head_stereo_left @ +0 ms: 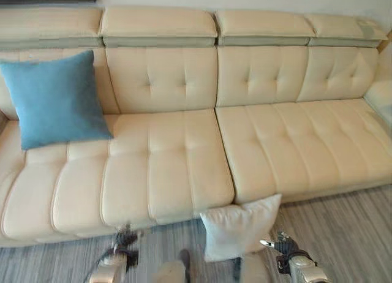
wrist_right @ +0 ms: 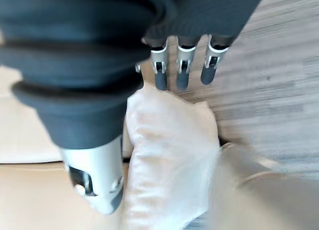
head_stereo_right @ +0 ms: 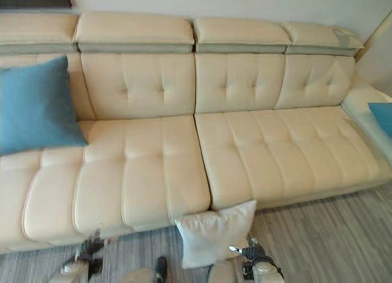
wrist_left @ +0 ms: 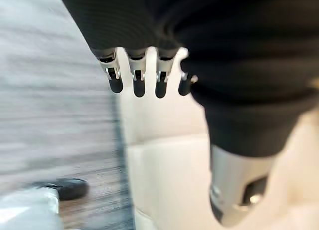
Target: Pick up all the scattered cushions and arrange them neatly on the sofa.
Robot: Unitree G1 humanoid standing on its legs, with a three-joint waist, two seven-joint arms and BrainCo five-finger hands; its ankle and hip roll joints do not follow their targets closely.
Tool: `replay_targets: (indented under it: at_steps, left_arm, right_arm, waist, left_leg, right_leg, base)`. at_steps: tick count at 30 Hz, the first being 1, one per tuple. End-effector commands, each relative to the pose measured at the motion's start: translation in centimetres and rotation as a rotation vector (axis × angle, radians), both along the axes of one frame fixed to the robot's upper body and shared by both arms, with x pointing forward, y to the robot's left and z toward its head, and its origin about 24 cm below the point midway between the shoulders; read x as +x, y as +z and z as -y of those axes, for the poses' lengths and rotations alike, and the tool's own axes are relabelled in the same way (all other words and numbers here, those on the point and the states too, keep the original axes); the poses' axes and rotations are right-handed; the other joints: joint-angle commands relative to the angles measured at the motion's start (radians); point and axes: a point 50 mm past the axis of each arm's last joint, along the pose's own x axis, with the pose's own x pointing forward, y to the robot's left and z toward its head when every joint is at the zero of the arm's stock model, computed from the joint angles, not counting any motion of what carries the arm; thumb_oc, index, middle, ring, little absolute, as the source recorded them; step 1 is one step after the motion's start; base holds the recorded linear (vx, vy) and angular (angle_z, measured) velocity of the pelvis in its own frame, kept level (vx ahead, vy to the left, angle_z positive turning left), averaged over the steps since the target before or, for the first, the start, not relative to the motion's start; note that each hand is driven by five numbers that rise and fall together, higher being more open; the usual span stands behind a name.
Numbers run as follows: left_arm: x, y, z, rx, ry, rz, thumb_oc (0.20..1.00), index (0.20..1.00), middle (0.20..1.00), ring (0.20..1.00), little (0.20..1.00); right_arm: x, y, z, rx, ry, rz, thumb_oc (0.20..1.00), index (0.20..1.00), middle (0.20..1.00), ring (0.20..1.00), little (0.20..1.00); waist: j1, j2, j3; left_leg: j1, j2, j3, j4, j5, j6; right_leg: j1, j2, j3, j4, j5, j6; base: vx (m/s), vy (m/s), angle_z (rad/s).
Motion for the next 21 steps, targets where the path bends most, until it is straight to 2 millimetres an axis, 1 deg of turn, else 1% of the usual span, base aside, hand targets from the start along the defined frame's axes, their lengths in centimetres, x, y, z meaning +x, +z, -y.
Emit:
replay_targets:
  at_steps: [1, 2, 3, 4, 6, 11, 13, 14, 17, 21]
  left_arm:
    - [2.7, 1.6, 0.8, 0.019, -0.062, 0.131, 1.0, 1.0, 1.0, 1.0, 1.0]
    - [2.7, 1.6, 0.8, 0.019, -0.06, 0.132, 1.0, 1.0, 1.0, 1.0, 1.0]
    - [2.7, 1.6, 0.8, 0.019, -0.06, 0.132, 1.0, 1.0, 1.0, 1.0, 1.0]
    - [2.8, 1.6, 1.0, 0.008, -0.055, 0.138, 1.0, 1.0, 1.0, 1.0, 1.0]
    - [2.8, 1.3, 1.5, -0.004, -0.06, 0.129, 1.0, 1.0, 1.0, 1.0, 1.0]
    - [2.7, 0.8, 2.4, -0.04, -0.058, 0.117, 1.0, 1.0, 1.0, 1.0, 1.0]
    - [2.7, 0.6, 2.9, -0.046, -0.083, 0.108, 1.0, 1.0, 1.0, 1.0, 1.0]
    - [2.4, 0.3, 3.2, -0.051, -0.092, 0.091, 1.0, 1.0, 1.0, 1.0, 1.0]
    - [2.2, 0.1, 3.4, -0.051, -0.1, 0.076, 1.0, 1.0, 1.0, 1.0, 1.0]
    - [1.5, -0.5, 3.5, -0.048, -0.107, 0.031, 1.0, 1.0, 1.0, 1.0, 1.0]
  right_arm:
    - [0.5, 1.2, 2.8, -0.093, 0.005, 0.035, 1.0, 1.0, 1.0, 1.0, 1.0]
    - [0.6, 1.2, 2.9, -0.099, 0.008, 0.036, 1.0, 1.0, 1.0, 1.0, 1.0]
    - [0.6, 1.2, 2.9, -0.099, 0.008, 0.036, 1.0, 1.0, 1.0, 1.0, 1.0]
    - [0.7, 1.3, 2.9, -0.096, 0.004, 0.041, 1.0, 1.0, 1.0, 1.0, 1.0]
    - [0.7, 1.3, 3.1, -0.102, 0.004, 0.036, 1.0, 1.0, 1.0, 1.0, 1.0]
    - [0.8, 1.4, 3.4, -0.108, -0.009, 0.043, 1.0, 1.0, 1.0, 1.0, 1.0]
    - [0.7, 1.3, 3.5, -0.113, -0.004, 0.034, 1.0, 1.0, 1.0, 1.0, 1.0]
    - [0.6, 1.2, 3.5, -0.115, -0.005, 0.024, 1.0, 1.0, 1.0, 1.0, 1.0]
    - [0.4, 1.0, 3.5, -0.119, -0.002, 0.01, 1.0, 1.0, 1.0, 1.0, 1.0]
    - [-0.1, 0.6, 3.5, -0.125, 0.007, -0.022, 1.0, 1.0, 1.0, 1.0, 1.0]
  waist:
    - [-0.04, 0.028, 0.013]
    - [-0.035, 0.023, 0.004]
    - [-0.035, 0.023, 0.004]
    - [-0.036, 0.021, -0.008]
    - [-0.037, 0.022, -0.022]
    - [-0.042, 0.032, -0.033]
    - [-0.044, 0.037, -0.037]
    - [-0.046, 0.04, -0.041]
    - [-0.047, 0.042, -0.044]
    - [-0.047, 0.043, -0.049]
  left_leg:
    - [0.049, 0.016, 0.012, -0.178, 0.038, -0.054]
    - [0.05, 0.019, 0.02, -0.178, 0.036, -0.058]
    - [0.051, 0.019, 0.019, -0.178, 0.036, -0.058]
    - [0.043, 0.025, 0.014, -0.178, 0.04, -0.068]
    - [0.037, 0.029, 0.006, -0.178, 0.046, -0.078]
    - [0.041, 0.038, -0.007, -0.178, 0.054, -0.094]
    - [0.042, 0.042, -0.01, -0.178, 0.056, -0.099]
    - [0.046, 0.046, -0.013, -0.178, 0.056, -0.101]
    - [0.05, 0.049, -0.015, -0.178, 0.056, -0.104]
    - [0.057, 0.055, -0.015, -0.178, 0.056, -0.108]
  right_leg:
    - [0.112, 0.062, -0.002, -0.025, -0.039, 0.01]
    - [0.131, 0.061, -0.019, -0.063, -0.038, 0.012]
    - [0.134, 0.061, -0.02, -0.067, -0.036, 0.012]
    - [0.167, 0.077, -0.035, -0.126, -0.044, 0.008]
    - [0.206, 0.088, -0.052, -0.181, -0.049, 0.003]
    - [0.235, 0.1, -0.073, -0.187, -0.076, -0.007]
    - [0.243, 0.105, -0.075, -0.187, -0.088, -0.012]
    - [0.249, 0.109, -0.079, -0.187, -0.097, -0.017]
    - [0.255, 0.113, -0.081, -0.187, -0.103, -0.021]
    - [0.262, 0.12, -0.081, -0.187, -0.113, -0.027]
  base:
    - [0.13, -0.214, 0.09]
    - [0.09, -0.146, 0.12]
    - [0.1, -0.239, -0.12]
    - [0.08, -0.259, -0.18]
    - [0.08, -0.258, -0.07]
    - [0.03, -0.144, 0.08]
    - [0.0, -0.123, 0.1]
    - [0.01, -0.146, 0.13]
    - [0.01, -0.08, 0.08]
    - [0.01, -0.076, 0.03]
